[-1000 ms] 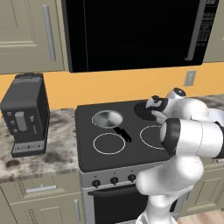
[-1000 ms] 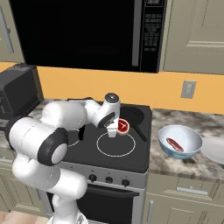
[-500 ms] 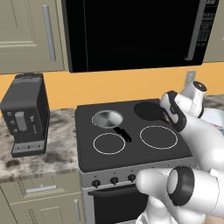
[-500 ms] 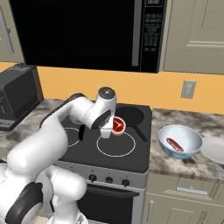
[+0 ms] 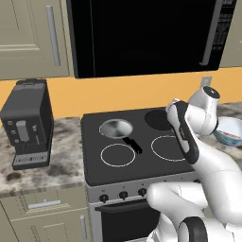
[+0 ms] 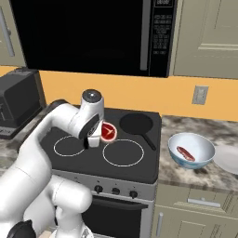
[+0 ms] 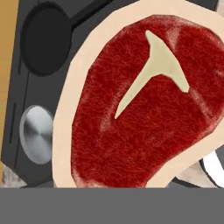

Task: Place one of the steaks on the plate and the other in the bowl. Then place the bowl in the fridge.

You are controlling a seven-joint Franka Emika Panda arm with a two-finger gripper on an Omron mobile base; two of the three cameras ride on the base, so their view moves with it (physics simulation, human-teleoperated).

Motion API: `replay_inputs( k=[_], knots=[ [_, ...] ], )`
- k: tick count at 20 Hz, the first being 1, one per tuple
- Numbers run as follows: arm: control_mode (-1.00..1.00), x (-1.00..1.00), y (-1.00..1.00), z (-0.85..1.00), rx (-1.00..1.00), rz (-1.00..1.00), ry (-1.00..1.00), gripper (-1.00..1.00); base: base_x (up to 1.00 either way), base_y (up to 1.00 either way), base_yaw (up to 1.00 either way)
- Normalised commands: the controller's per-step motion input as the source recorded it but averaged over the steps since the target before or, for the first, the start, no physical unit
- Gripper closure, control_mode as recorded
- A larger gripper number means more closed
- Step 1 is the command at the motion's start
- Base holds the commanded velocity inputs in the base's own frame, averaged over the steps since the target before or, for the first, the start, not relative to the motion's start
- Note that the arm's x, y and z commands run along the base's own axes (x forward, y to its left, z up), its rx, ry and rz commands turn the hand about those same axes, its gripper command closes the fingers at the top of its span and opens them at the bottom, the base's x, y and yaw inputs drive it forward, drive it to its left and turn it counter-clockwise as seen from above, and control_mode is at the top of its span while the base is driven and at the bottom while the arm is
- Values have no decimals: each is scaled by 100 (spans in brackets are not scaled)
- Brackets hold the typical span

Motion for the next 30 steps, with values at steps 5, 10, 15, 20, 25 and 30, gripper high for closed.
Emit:
replay_inputs(
  k=[5,10,15,20,25,30],
  knots=[
    [-100,-12,28,15,0,0,0,100,0,0,0],
    [-100,-7,11,11,0,0,0,100,0,0,0],
    [100,-26,-8,3,0,0,0,100,-2,-17,0],
    [100,0,0,0,0,0,0,100,-46,-100,0],
    [100,0,0,0,0,0,0,100,-22,-100,0],
    [100,0,0,0,0,0,0,100,-3,-100,0]
  ],
)
